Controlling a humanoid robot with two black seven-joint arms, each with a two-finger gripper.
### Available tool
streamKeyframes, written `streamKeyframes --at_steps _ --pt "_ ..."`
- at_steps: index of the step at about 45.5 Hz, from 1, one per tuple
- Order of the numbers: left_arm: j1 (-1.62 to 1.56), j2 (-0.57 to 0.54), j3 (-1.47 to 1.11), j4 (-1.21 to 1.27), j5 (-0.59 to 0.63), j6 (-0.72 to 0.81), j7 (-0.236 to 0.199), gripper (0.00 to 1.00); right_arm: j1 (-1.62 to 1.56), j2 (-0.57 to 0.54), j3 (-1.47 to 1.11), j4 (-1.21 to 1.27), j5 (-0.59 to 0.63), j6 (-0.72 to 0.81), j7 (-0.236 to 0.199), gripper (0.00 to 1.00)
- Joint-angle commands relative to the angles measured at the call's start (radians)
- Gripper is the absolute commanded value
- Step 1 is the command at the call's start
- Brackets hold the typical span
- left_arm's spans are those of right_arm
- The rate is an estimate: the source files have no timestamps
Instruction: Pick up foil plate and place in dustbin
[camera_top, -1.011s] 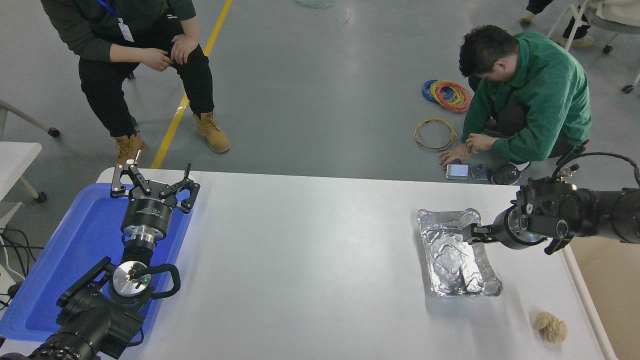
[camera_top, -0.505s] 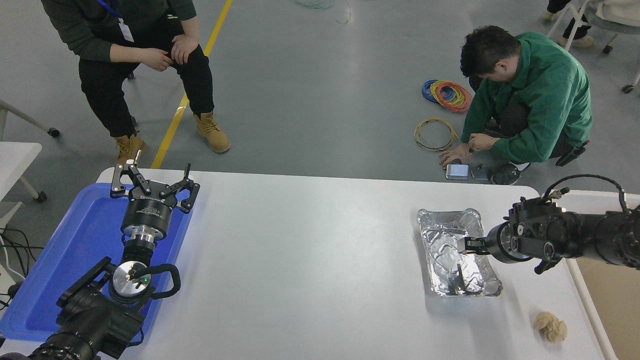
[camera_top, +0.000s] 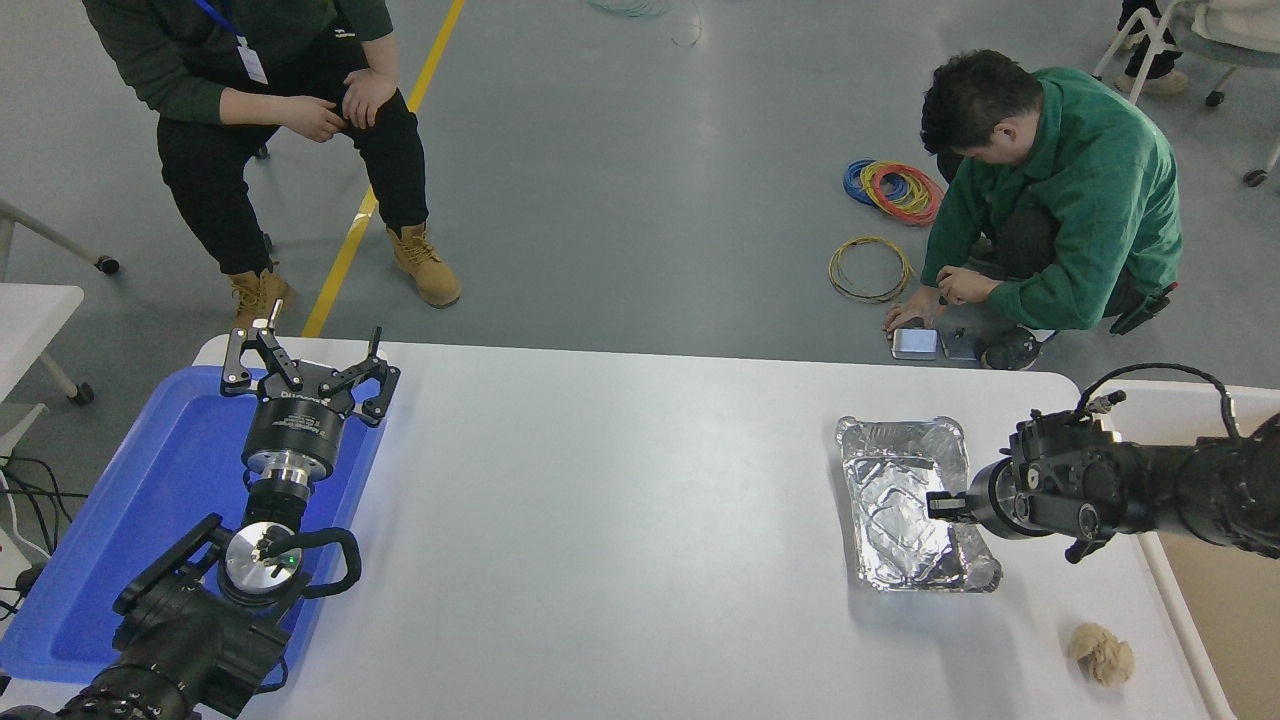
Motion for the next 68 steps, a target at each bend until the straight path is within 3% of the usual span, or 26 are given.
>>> streamKeyframes --at_steps 1,13,42,68 --pt "0.0 0.001 0.0 0.0 0.0 0.0 0.0 1.0 0.002 -0.001 0.002 0.003 -0.008 0.005 0.002 0.0" --pt "0.0 -0.001 0.0 0.0 0.0 0.0 0.0 1.0 0.117 -0.039 -0.018 0.076 -0.007 0.043 0.002 0.0" --pt "0.0 0.001 0.0 0.0 0.0 0.0 0.001 1.0 0.656 -0.243 -0.044 0.314 -0.005 0.382 0.0 0.0" --pt "0.0 0.001 0.0 0.0 0.0 0.0 0.0 1.0 0.94 -0.29 -0.044 0.391 0.01 0.603 0.0 0.0"
